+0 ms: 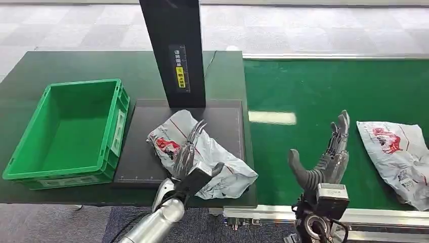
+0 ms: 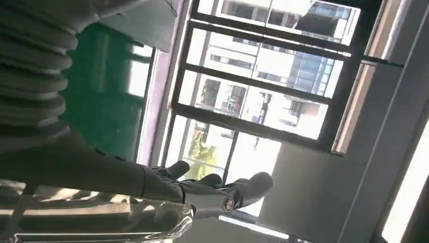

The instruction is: Moved the parcel from conveyor to table for the left to box.

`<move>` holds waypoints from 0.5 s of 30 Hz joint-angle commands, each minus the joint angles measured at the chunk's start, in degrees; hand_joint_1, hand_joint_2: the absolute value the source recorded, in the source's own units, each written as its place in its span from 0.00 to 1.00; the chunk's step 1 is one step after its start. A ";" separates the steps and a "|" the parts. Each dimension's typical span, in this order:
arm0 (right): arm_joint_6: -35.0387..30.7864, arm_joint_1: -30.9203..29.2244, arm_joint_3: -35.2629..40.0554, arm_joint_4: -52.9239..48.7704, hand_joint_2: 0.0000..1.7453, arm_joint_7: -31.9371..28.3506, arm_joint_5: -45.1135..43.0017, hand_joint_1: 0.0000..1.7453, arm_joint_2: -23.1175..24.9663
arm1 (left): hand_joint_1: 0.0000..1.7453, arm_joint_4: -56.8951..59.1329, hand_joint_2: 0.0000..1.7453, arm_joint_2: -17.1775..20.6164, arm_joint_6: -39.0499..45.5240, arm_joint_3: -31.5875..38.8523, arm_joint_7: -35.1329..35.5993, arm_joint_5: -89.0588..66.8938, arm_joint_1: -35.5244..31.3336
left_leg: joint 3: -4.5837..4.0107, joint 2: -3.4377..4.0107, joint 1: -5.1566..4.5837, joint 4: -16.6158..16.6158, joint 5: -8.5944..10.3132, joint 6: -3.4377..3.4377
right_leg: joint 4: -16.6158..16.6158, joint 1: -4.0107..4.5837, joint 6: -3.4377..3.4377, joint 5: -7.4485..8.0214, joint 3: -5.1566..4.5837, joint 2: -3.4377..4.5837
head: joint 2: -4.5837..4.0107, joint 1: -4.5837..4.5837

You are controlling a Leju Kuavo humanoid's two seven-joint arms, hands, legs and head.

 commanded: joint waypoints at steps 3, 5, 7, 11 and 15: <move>-0.93 0.54 -1.63 -1.45 1.00 0.09 -0.34 0.00 1.29 | 0.00 9.31 1.00 0.57 -0.37 -2.44 4.97 -4.74 -3.36 | 0.14 -0.01 0.00 -0.08 0.00 0.01 | -0.08 0.01 -0.02 0.00 0.15 -0.01 | 0.00 -0.02; -0.93 0.54 -1.63 -1.45 1.00 0.09 -0.34 0.00 1.29 | 0.00 9.31 1.00 0.57 -0.37 -2.44 4.97 -4.74 -3.36 | 0.07 -0.01 0.00 -0.04 0.00 0.00 | -0.05 0.01 -0.01 0.00 0.08 -0.01 | 0.00 -0.02; -0.93 0.54 -1.63 -1.45 1.00 0.09 -0.34 0.00 1.29 | 0.00 9.31 1.00 0.57 -0.37 -2.44 4.97 -4.74 -3.36 | 0.13 -0.03 -0.01 -0.07 0.00 0.00 | -0.06 0.00 -0.02 -0.01 0.14 -0.02 | 0.00 -0.02; -0.84 0.32 -1.53 -1.21 1.00 0.39 -0.20 0.00 1.42 | 0.00 10.54 1.00 0.33 -0.02 -2.94 7.33 -6.75 -3.90 | 0.10 0.00 0.00 -0.05 0.00 0.00 | -0.06 0.01 -0.02 0.00 0.11 0.00 | 0.00 -0.02; -0.22 0.05 -1.61 -1.32 1.00 1.42 0.72 0.00 1.81 | 0.00 11.88 1.00 -0.44 0.13 -0.92 11.38 -11.44 -3.74 | 0.12 0.01 0.00 -0.06 0.00 0.00 | -0.06 0.01 -0.02 0.00 0.12 0.01 | 0.00 -0.02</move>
